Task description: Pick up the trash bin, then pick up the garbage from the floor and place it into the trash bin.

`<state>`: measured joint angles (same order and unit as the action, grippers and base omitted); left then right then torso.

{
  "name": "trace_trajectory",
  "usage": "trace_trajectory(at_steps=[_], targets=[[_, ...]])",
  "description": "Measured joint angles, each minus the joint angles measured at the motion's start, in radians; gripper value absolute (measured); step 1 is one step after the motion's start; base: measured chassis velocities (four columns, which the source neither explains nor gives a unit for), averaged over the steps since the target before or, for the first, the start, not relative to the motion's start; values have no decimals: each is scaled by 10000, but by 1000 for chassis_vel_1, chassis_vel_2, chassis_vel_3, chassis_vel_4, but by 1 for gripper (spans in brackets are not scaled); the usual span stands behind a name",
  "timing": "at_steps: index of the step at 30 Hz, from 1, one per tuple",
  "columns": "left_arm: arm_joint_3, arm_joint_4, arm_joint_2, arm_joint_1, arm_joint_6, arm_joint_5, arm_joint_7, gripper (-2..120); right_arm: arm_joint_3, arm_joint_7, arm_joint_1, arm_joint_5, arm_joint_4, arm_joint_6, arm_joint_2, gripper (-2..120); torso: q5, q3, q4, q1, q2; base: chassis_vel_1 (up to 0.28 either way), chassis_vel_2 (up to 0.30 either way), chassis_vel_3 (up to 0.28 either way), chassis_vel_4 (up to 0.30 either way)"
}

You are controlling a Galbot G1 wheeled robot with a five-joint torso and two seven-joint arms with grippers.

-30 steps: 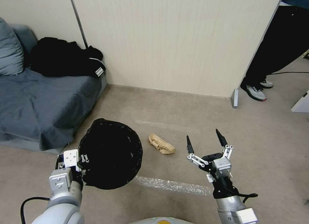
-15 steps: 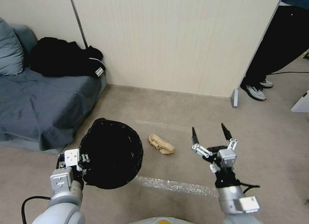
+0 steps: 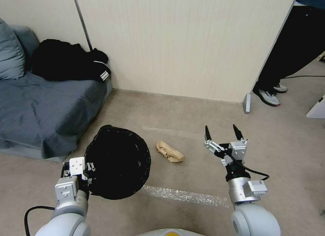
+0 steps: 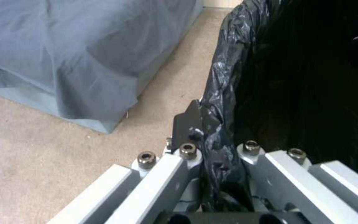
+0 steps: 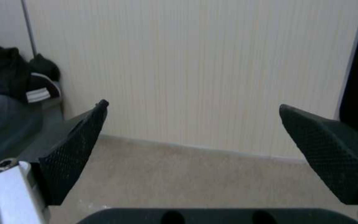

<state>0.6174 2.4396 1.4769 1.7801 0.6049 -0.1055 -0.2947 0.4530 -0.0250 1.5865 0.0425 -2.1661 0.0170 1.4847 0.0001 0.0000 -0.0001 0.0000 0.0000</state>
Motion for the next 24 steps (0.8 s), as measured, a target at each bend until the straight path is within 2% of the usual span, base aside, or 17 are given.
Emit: trace_trajectory(at_steps=[4, 8, 17, 24], targets=[[25, -4, -6, 4, 0, 0, -2, 1, -147, 64, -482, 369, 442, -510, -330, 100, -1, 0, 0, 0, 0, 0, 0, 0, 0], [68, -30, -18, 8, 0, 7, -5, 1, -609, 289, -1172, 650, 1395, -864, -779, 100, -2, 0, 1, 0, 0, 0, 0, 0, 0], [83, -115, -6, -34, 2, 93, -110, 1, -1776, 728, -1923, 513, 3129, -853, -1283, 100, -1, 0, 0, 0, 0, 0, 0, 0, 0], [75, -225, 61, 12, 2, 182, -110, 1, -2894, 1083, -2962, 249, 5060, -604, -1562, 100, -2, 0, 0, 1, 0, 0, 0, 0, 0]])
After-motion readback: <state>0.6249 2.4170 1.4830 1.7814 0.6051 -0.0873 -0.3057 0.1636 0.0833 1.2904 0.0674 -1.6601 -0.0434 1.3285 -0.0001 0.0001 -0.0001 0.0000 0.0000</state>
